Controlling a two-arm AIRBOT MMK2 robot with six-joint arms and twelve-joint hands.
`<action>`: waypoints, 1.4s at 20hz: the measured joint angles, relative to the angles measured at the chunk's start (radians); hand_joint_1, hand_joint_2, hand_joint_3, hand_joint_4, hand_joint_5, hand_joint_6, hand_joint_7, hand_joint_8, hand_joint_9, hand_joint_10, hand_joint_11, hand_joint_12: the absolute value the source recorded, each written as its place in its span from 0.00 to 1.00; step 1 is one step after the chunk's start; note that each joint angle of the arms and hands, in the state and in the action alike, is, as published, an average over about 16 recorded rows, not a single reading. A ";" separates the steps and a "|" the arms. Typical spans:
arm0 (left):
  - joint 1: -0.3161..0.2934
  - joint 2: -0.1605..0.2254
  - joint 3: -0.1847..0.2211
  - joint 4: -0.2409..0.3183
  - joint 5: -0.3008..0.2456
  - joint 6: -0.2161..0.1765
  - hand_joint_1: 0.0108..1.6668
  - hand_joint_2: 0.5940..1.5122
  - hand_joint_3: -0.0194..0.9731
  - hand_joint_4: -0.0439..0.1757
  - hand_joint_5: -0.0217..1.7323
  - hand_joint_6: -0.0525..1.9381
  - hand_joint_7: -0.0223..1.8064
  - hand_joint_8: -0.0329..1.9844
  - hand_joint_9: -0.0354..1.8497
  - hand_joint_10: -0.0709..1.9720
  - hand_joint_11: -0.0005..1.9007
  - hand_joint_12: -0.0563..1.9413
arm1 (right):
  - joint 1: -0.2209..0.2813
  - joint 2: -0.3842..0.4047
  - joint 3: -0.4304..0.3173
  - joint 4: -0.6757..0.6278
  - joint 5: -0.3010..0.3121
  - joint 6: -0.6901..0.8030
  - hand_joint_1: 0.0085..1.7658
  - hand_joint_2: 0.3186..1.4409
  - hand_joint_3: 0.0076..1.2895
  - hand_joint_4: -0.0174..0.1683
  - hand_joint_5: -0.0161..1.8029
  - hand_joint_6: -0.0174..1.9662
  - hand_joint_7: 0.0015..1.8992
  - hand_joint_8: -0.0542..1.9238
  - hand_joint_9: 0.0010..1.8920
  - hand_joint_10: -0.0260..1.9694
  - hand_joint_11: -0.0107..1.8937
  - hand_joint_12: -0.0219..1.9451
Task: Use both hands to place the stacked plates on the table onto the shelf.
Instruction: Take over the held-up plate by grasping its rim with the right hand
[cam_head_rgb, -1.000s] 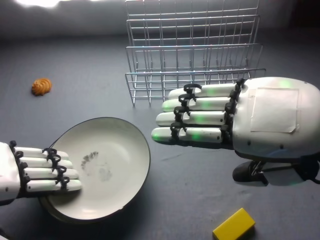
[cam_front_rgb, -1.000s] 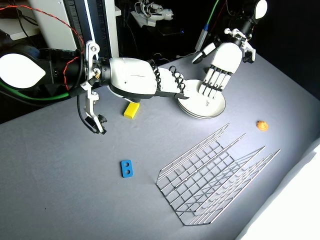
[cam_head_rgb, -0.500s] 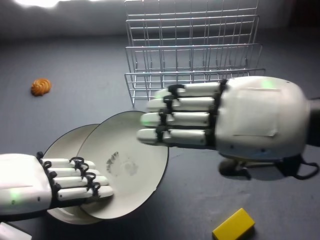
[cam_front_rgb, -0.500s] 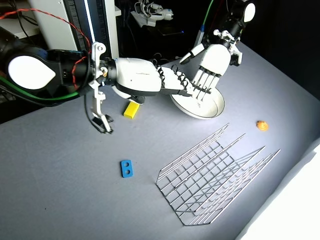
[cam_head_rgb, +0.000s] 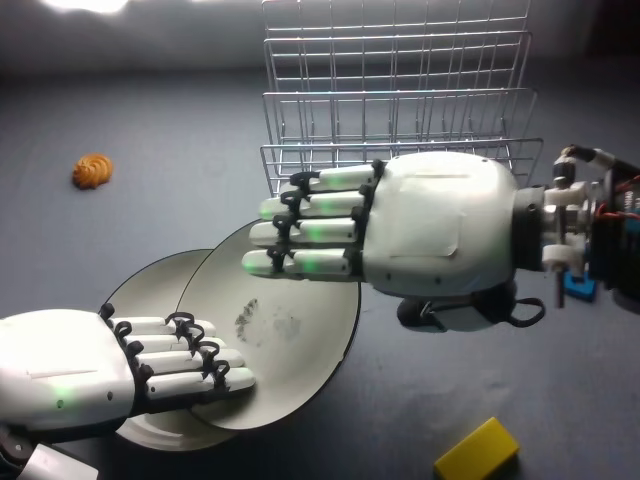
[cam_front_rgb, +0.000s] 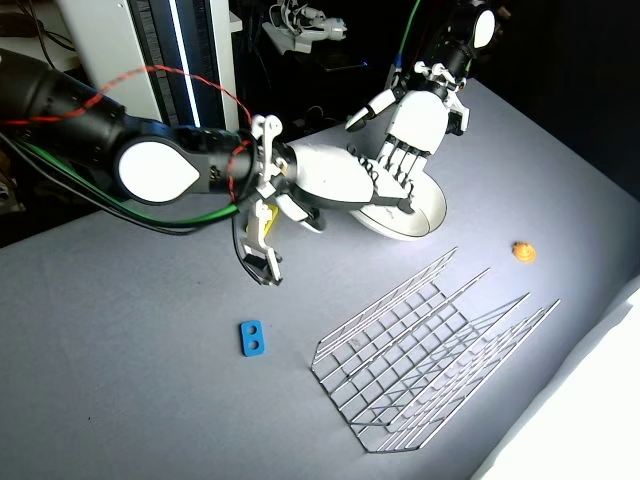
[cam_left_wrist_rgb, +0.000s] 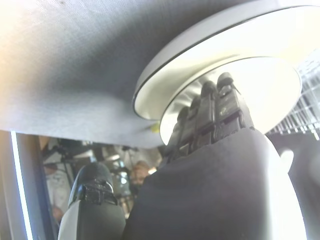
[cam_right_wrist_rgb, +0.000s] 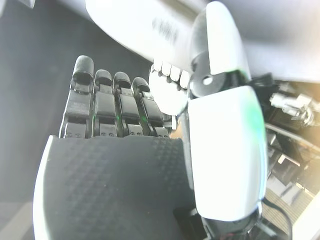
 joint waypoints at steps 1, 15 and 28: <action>-0.003 -0.001 -0.003 -0.001 0.004 0.000 0.00 0.55 0.03 0.17 0.01 0.01 0.01 0.00 0.03 0.04 0.01 0.03 | 0.002 -0.016 0.013 0.001 -0.009 -0.003 0.67 0.61 0.01 0.07 0.02 0.02 0.01 0.03 0.01 0.01 0.01 0.19; -0.021 -0.007 -0.019 -0.013 0.027 0.000 0.00 0.55 0.03 0.18 0.01 0.02 0.01 0.00 0.03 0.04 0.01 0.03 | 0.015 -0.156 0.109 0.003 -0.073 -0.057 0.68 0.62 0.01 0.07 0.11 0.02 0.10 0.03 0.09 0.03 0.01 0.43; -0.022 -0.012 -0.004 -0.035 0.017 0.000 0.00 0.56 0.03 0.19 0.02 0.02 0.01 0.00 0.03 0.04 0.01 0.03 | 0.005 -0.180 0.116 -0.006 -0.050 -0.084 0.66 0.62 0.01 0.06 0.36 0.15 0.37 0.17 0.36 0.27 0.23 0.68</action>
